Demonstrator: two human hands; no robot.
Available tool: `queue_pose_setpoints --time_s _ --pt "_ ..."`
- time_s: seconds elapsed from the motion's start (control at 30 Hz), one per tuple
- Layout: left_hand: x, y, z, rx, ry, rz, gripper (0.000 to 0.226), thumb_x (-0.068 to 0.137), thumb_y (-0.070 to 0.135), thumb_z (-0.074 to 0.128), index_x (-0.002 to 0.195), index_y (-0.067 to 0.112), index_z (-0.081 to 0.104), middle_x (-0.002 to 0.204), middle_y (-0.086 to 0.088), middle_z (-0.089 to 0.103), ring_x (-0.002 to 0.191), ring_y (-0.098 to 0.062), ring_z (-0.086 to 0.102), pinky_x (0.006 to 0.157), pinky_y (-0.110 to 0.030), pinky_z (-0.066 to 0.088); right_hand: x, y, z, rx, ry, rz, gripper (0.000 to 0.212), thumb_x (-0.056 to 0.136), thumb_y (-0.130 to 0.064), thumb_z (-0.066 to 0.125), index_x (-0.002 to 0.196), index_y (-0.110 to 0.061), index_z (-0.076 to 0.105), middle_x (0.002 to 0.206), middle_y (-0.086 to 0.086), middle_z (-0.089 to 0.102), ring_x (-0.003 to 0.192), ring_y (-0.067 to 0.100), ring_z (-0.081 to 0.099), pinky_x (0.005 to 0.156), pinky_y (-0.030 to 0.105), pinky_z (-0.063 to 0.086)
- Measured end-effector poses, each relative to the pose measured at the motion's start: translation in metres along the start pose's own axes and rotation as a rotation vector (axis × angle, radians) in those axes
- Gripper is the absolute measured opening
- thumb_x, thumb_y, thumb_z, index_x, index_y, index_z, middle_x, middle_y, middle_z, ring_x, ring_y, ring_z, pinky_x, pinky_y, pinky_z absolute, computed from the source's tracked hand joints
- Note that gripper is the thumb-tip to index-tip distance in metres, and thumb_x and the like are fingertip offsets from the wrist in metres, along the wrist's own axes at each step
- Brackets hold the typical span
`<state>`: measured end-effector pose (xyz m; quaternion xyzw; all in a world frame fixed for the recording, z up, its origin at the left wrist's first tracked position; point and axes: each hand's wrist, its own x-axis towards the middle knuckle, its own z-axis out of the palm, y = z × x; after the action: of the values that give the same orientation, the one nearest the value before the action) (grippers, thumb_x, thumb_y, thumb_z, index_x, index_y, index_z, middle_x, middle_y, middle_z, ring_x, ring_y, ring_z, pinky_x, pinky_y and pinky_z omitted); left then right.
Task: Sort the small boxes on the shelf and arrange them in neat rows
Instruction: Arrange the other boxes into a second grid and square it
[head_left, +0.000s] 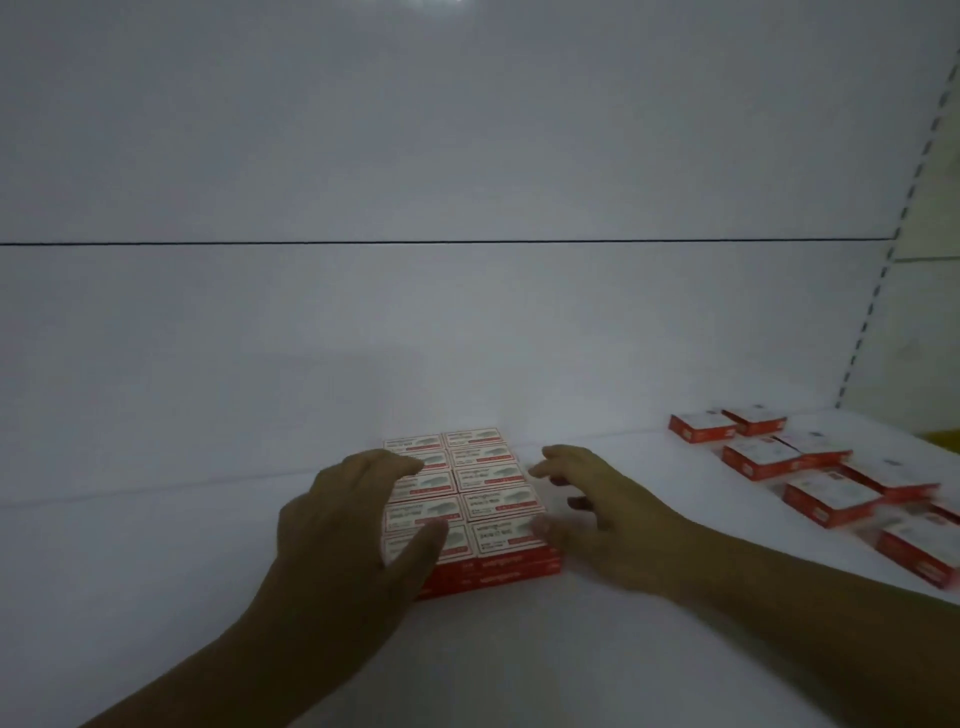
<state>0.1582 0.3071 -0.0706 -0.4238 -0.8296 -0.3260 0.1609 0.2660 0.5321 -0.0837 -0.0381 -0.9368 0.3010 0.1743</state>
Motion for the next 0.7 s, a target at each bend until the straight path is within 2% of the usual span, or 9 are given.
queue_pose_setpoints --time_s 0.07,0.13,0.23,0.37,0.47,0.57,0.7 --pt "0.006 0.014 -0.001 -0.019 -0.037 0.081 0.051 0.069 0.062 0.042 0.111 0.036 0.054 0.11 0.024 0.048 0.104 -0.004 0.045 0.094 -0.04 0.039 -0.003 0.005 -0.021 -0.071 0.023 0.035 0.043 0.075 -0.07 0.042 0.114 -0.05 0.045 0.117 -0.037 0.036 0.108 -0.007 0.047 0.088 0.012 0.038" --pt "0.014 0.035 0.002 -0.063 -0.094 0.119 0.032 0.068 0.054 0.053 0.099 0.044 0.053 0.105 0.032 0.048 0.101 0.0 0.048 0.092 -0.038 0.043 -0.009 0.015 -0.047 -0.165 0.033 0.05 0.041 0.081 -0.064 0.045 0.114 -0.041 0.051 0.12 -0.029 0.043 0.104 -0.001 0.049 0.084 0.013 0.039" --pt "0.027 0.067 0.02 -0.093 -0.147 0.135 0.017 0.066 0.051 0.055 0.083 0.05 0.055 0.095 0.034 0.054 0.099 0.004 0.051 0.089 -0.03 0.043 -0.018 0.042 -0.097 -0.292 0.013 0.062 0.028 0.083 -0.055 0.053 0.104 -0.038 0.058 0.118 -0.021 0.052 0.101 -0.001 0.051 0.088 0.019 0.042" --pt "0.044 0.122 0.061 -0.088 -0.197 0.161 0.013 0.075 0.042 0.063 0.076 0.05 0.052 0.081 0.03 0.058 0.087 0.011 0.052 0.072 -0.014 0.043 -0.026 0.094 -0.17 -0.32 0.045 0.164 0.015 0.086 -0.04 0.059 0.097 -0.03 0.064 0.107 -0.014 0.06 0.098 0.006 0.056 0.091 0.029 0.046" --pt "0.07 0.165 0.103 -0.066 -0.257 0.124 0.013 0.082 0.035 0.06 0.079 0.043 0.051 0.079 0.025 0.057 0.08 0.007 0.055 0.066 -0.009 0.043 -0.034 0.147 -0.213 -0.24 0.117 0.286 0.01 0.088 -0.031 0.059 0.087 -0.025 0.066 0.093 -0.011 0.065 0.089 0.009 0.061 0.077 0.023 0.049" --pt "0.103 0.191 0.156 -0.081 -0.285 0.007 0.01 0.086 0.03 0.057 0.095 0.033 0.058 0.085 0.021 0.056 0.077 0.001 0.054 0.069 -0.011 0.042 -0.035 0.198 -0.237 -0.127 0.15 0.396 0.011 0.088 -0.025 0.06 0.082 -0.02 0.068 0.086 -0.006 0.066 0.08 0.01 0.061 0.064 0.019 0.043" --pt "0.137 0.195 0.215 -0.102 -0.274 -0.168 0.028 0.086 0.022 0.057 0.114 0.022 0.058 0.109 0.005 0.06 0.087 -0.005 0.052 0.077 -0.017 0.04 -0.018 0.241 -0.243 0.033 0.116 0.504 0.015 0.085 -0.024 0.065 0.078 -0.011 0.067 0.084 0.009 0.067 0.077 0.02 0.063 0.068 0.028 0.051"
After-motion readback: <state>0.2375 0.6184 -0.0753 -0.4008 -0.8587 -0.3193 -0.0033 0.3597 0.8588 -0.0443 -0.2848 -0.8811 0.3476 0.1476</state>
